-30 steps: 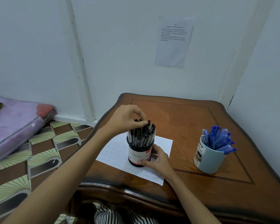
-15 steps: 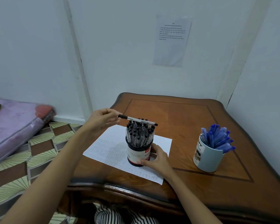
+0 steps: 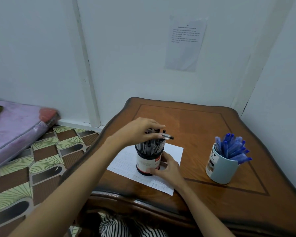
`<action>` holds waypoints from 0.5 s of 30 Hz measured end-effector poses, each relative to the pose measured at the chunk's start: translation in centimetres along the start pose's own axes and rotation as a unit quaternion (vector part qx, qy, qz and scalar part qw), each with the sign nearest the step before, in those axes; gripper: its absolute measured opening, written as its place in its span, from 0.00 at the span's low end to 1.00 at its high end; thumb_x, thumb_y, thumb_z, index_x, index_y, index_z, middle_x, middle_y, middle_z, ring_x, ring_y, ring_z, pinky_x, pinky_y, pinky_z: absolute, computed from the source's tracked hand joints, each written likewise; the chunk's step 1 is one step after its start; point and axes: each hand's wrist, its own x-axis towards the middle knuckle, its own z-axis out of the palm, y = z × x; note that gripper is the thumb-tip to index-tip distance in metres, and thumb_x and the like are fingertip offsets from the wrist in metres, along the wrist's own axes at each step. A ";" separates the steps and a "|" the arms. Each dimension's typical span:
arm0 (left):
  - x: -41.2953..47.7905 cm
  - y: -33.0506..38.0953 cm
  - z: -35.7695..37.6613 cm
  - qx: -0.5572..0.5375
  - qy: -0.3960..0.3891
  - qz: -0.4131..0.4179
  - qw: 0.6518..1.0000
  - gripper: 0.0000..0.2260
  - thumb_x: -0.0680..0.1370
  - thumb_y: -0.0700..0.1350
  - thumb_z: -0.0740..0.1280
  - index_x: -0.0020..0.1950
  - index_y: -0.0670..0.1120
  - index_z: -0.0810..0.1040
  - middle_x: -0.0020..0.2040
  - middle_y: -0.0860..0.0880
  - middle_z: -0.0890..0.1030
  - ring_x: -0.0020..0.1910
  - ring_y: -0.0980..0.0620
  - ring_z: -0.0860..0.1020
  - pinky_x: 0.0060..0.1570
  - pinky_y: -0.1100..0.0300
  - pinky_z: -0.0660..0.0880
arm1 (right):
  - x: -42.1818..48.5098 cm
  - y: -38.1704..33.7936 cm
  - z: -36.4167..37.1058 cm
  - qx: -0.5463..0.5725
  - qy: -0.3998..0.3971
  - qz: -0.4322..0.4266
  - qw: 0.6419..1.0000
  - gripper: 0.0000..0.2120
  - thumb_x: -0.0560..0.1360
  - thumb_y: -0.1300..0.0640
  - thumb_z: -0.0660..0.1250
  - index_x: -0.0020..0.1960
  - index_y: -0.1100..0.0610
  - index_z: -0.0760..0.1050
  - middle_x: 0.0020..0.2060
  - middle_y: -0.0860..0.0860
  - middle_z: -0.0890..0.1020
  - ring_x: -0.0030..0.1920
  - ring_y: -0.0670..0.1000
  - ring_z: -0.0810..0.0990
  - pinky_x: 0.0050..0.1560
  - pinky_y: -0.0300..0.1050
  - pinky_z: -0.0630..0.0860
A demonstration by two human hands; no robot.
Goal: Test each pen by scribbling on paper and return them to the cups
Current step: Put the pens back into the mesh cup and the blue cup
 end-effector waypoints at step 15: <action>0.6 2.8 -3.8 -0.337 0.279 0.026 0.899 0.27 0.80 0.32 0.56 0.71 0.58 0.56 0.48 0.46 0.74 0.47 0.49 0.82 0.48 0.54 0.80 | 0.0 0.2 0.0 0.016 -0.001 -0.007 1.000 0.35 0.63 0.51 0.79 0.65 0.49 0.68 0.61 0.48 0.76 0.60 0.47 0.74 0.58 0.39 0.73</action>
